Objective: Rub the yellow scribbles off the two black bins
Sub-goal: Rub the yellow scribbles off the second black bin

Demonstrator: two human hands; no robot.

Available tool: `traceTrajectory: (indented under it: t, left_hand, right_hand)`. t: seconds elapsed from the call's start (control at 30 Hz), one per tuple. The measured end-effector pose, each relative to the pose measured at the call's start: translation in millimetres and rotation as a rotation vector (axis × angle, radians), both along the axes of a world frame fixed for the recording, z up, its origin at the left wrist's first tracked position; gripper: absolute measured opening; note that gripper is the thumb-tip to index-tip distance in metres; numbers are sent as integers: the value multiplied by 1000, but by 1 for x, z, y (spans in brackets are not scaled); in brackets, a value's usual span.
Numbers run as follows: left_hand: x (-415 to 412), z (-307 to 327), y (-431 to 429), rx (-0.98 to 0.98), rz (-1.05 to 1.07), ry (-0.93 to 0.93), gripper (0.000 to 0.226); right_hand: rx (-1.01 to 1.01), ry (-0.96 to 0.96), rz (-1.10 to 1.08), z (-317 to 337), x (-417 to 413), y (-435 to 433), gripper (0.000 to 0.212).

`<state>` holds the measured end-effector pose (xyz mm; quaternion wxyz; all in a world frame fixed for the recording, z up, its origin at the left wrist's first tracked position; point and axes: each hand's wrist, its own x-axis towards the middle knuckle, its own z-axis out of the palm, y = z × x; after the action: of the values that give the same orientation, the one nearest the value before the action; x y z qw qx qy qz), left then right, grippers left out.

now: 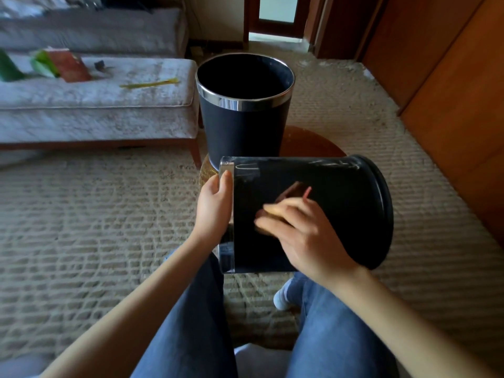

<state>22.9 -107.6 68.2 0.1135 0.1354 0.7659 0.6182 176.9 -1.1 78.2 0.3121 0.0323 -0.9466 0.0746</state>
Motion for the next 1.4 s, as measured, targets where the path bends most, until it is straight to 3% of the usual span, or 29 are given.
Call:
traceTrajectory:
  t: [0.17, 0.27, 0.5, 0.67, 0.97, 1.17, 1.27, 1.4]
  left_hand:
    - [8, -1, -7, 26, -16, 17, 46]
    - [5, 1, -4, 5, -15, 25, 48]
    - [-8, -4, 4, 29, -12, 33, 43]
    - [-12, -4, 7, 30, -7, -2, 33]
    - [-32, 12, 13, -64, -39, -212, 35]
    - [-56, -2, 25, -59, -31, -362, 48]
    - [-50, -20, 12, -13, -51, -296, 68]
    - [-22, -17, -4, -28, -27, -199, 72]
  right_hand:
    - [-180, -217, -117, 38, -85, 23, 43]
    - [-212, -363, -215, 42, -119, 33, 43]
    - [-40, -55, -68, 11, -34, -9, 35]
    - [194, -156, 136, -14, 28, -2, 25]
    - [132, -28, -345, 28, 86, 107, 39]
    - [78, -17, -358, 1, 95, 92, 38]
    - [40, -11, -332, -14, 94, 80, 32]
    - [-13, -41, -310, -5, 76, 91, 33]
